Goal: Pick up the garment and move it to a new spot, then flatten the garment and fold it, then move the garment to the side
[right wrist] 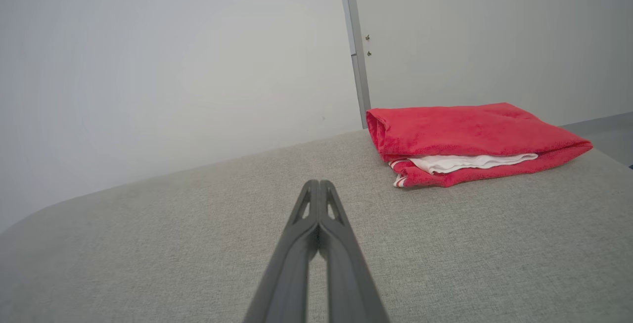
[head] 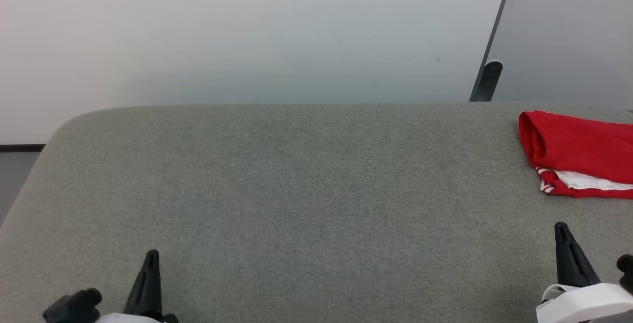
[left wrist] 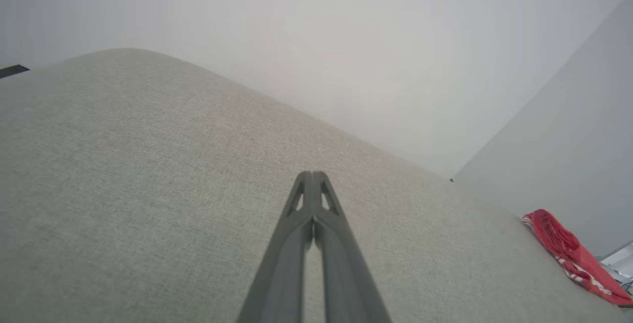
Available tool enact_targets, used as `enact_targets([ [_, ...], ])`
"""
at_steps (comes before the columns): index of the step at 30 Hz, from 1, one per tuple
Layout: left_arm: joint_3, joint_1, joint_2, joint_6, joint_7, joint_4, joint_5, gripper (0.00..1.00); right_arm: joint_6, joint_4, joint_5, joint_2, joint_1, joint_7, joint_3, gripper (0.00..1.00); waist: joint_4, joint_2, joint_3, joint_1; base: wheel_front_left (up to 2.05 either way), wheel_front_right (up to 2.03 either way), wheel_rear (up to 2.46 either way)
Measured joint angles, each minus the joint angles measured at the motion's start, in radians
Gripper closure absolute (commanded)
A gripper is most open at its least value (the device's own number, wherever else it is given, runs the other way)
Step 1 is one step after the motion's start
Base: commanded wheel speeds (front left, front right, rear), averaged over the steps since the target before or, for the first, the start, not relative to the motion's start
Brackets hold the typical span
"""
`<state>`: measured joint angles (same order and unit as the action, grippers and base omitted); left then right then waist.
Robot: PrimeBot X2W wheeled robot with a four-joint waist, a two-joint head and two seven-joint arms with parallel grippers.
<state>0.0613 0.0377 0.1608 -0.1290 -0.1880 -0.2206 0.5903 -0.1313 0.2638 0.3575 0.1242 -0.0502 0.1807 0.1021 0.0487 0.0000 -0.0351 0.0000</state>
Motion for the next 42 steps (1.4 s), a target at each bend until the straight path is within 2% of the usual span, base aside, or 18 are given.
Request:
enact_targets([
  [19,0.012,-0.038,-0.029,0.0,0.076,-0.007,0.26,1.0,0.0,-0.008,0.32,-0.016,-0.008,-0.072,-0.001,1.0,-0.008,0.0,0.007,0.0,0.0,0.0,0.0],
  [42,0.025,-0.074,-0.056,0.0,0.152,-0.013,0.511,1.0,0.0,-0.011,0.629,-0.036,-0.022,-0.147,0.003,1.0,-0.018,0.0,0.014,0.0,0.0,0.0,0.0],
])
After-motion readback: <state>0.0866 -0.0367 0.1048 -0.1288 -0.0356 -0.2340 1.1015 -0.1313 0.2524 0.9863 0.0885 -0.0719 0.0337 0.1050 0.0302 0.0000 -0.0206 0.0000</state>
